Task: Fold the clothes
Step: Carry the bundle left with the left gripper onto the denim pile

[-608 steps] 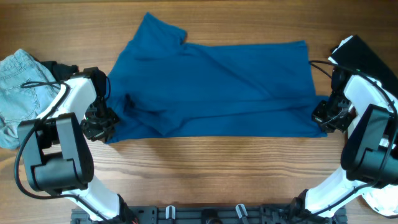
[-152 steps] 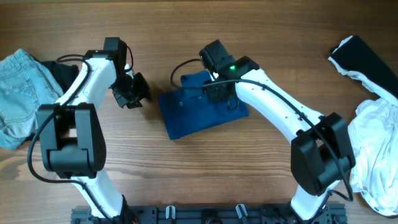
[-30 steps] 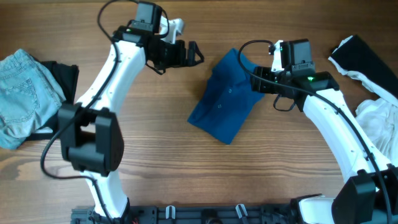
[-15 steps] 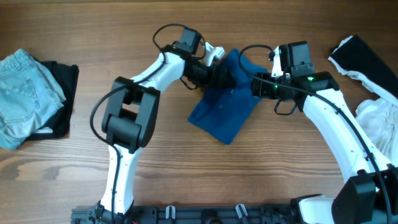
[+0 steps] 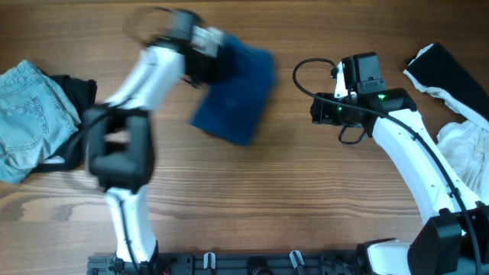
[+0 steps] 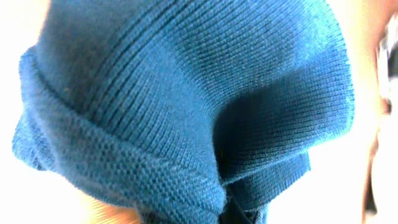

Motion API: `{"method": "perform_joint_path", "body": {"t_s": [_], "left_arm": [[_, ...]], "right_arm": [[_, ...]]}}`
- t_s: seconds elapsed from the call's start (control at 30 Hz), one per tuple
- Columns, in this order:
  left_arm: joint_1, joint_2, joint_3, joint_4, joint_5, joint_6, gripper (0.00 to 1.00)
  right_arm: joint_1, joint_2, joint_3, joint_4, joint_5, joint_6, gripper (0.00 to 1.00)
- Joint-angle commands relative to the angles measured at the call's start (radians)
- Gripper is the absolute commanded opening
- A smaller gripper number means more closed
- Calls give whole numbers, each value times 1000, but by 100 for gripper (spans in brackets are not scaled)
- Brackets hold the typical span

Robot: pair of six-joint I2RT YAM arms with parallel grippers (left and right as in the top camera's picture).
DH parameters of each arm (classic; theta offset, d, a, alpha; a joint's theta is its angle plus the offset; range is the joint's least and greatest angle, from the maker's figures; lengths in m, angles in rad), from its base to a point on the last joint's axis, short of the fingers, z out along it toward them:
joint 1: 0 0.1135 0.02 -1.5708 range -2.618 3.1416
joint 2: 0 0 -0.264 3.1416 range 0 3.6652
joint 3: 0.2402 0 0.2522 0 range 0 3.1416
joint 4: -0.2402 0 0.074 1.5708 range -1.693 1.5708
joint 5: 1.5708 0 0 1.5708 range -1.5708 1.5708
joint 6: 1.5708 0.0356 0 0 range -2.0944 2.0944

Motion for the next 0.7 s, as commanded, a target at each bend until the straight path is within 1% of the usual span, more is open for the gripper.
{"method": "perform_joint_path", "body": {"t_s": [0.0,0.1,0.27,0.33,0.43,0.47,0.5,0.53,0.67], "left_arm": [[213,-203,37,-10,-130,-81,4],[391,-264,37,-3,-158,-80,4],[632,-265,37,-7,-160,-80,4],[716,-263,37,-3,-160,-80,4],[803,-263,36,-4,-160,-80,5],[825,-263,36,-11,-160,-80,14],[855,-263,36,-24,-160,-81,98],[875,-263,36,-31,-160,-81,100],[935,-264,36,-45,-160,-85,100]], "right_arm": [[-3,-4,12,-8,34,-7,70],[-3,-4,12,-14,35,1,70],[-3,-4,12,-16,35,0,70],[-3,-4,12,-19,35,0,70],[-3,-4,12,-20,35,0,70],[-3,-4,12,-19,35,0,70],[-3,-4,12,-19,34,0,70],[-3,-4,12,-20,34,-1,70],[-3,-4,12,-21,34,0,70]]}}
